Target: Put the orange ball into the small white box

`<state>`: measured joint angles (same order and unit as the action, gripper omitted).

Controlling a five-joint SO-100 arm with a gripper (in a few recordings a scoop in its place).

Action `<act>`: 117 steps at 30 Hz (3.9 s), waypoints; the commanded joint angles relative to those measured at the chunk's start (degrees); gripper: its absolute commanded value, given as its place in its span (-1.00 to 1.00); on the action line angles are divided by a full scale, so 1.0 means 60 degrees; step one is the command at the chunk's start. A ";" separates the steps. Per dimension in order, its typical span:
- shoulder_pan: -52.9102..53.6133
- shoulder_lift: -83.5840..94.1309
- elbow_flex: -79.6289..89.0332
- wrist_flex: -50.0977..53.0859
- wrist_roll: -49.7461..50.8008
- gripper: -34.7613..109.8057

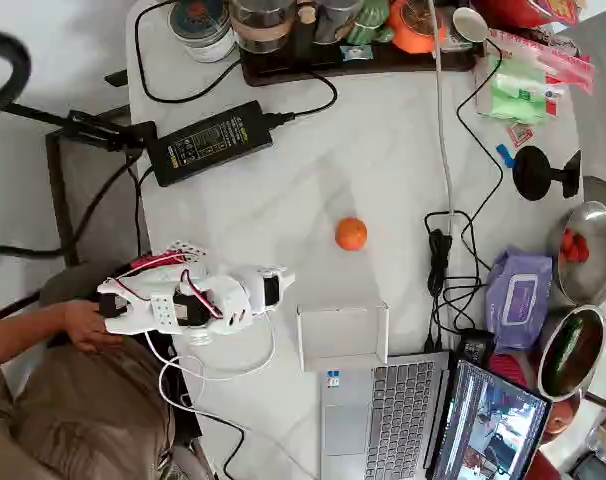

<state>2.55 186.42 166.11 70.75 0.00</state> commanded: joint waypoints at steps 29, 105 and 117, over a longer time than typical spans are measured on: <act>0.0073 0.0044 0.0000 0.0044 0.0103 -0.52; 0.0029 -1.5674 -1.3477 0.1875 0.1465 -0.50; -0.2666 -1.6084 -1.3008 0.1919 0.1421 -0.50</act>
<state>-9.93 88.68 87.98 81.65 8.26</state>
